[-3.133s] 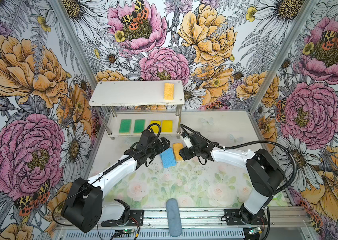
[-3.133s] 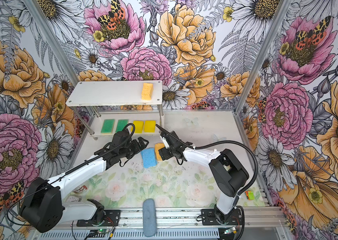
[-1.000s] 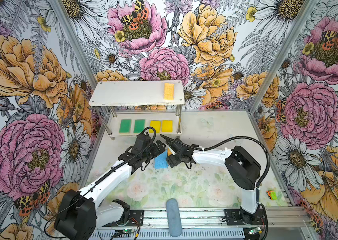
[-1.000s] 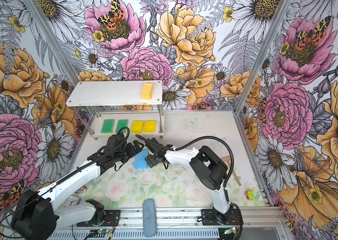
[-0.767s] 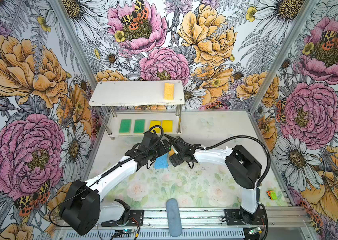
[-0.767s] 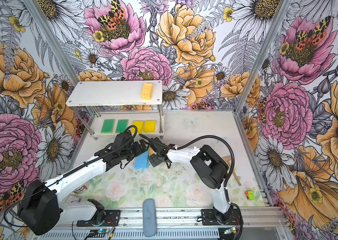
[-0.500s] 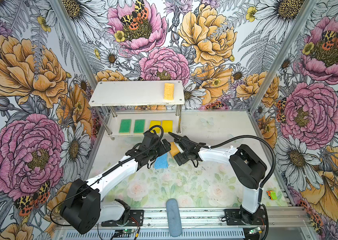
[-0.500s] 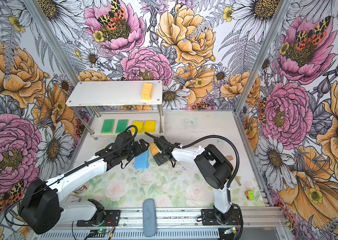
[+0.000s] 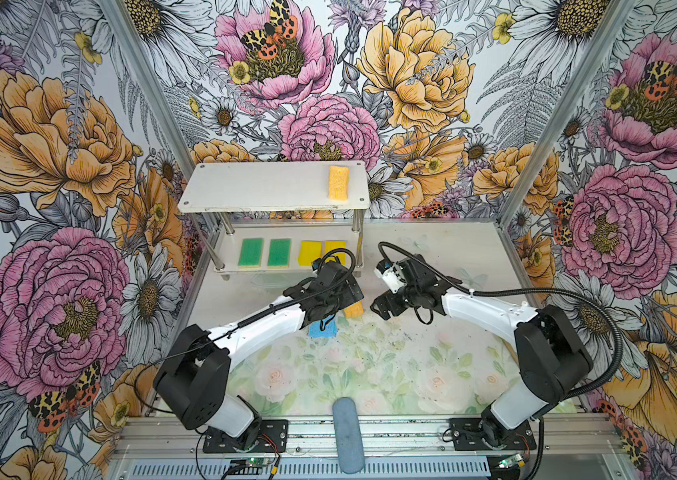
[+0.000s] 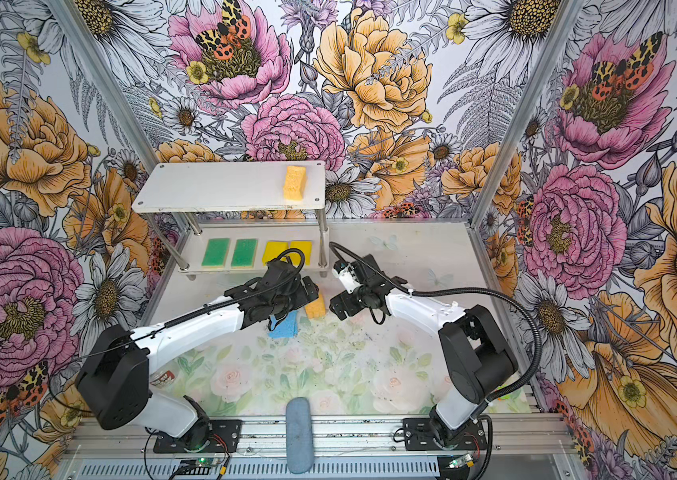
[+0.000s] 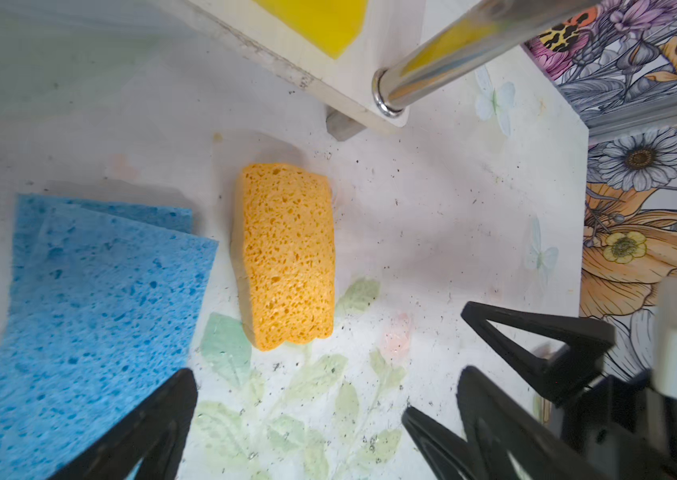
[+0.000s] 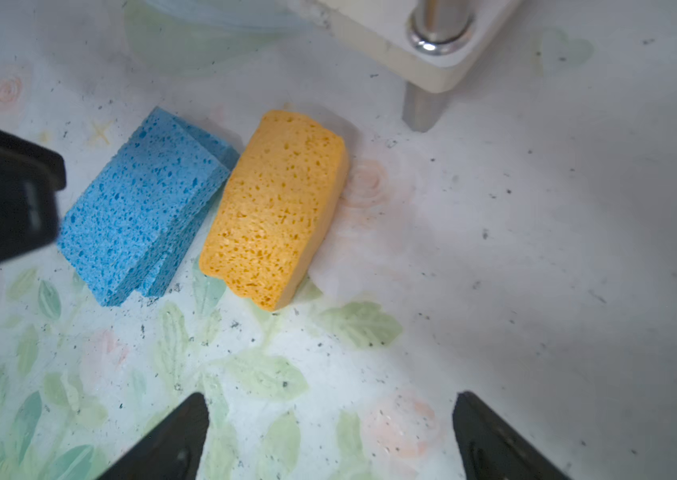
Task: Place and organize the cleaning sponges onto the shelf
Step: 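Close the left gripper on the yellow-orange sponge while the right gripper withdraws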
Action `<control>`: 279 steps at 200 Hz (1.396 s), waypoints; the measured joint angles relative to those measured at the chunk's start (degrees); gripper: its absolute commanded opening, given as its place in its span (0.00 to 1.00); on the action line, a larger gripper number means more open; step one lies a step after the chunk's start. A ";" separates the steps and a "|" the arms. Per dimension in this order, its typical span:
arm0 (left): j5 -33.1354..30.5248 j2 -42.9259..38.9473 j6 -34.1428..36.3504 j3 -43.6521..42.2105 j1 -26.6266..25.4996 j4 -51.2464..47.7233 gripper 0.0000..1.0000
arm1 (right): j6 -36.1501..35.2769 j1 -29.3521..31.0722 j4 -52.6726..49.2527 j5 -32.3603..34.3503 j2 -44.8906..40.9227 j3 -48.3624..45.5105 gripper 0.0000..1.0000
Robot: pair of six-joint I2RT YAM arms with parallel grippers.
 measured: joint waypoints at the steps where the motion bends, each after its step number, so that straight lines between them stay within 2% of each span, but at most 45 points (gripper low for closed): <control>1: -0.09 0.35 -0.07 0.33 -0.15 -0.07 0.99 | 0.00 -0.13 0.00 -0.07 -0.04 -0.04 0.94; 58: -2.56 12.02 -0.55 10.08 -4.04 -3.69 0.99 | 0.02 -8.37 -0.04 -5.55 -0.81 -2.62 0.94; 95: -6.49 15.41 -0.79 13.73 -5.92 -8.66 0.99 | 0.07 -11.15 0.09 -8.81 -0.70 -2.69 0.93; 162: -12.44 16.81 -1.64 16.35 -8.22 -13.60 0.99 | 0.24 -11.17 0.44 -10.84 1.09 -2.69 0.93; 212: -14.38 21.62 -2.08 16.31 -8.22 -15.02 0.99 | 0.26 -11.19 0.46 -10.86 1.57 -2.69 0.93; 279: -16.24 23.50 -2.05 16.33 -8.22 -15.13 0.99 | 0.28 -11.23 0.46 -11.06 2.01 -2.69 0.93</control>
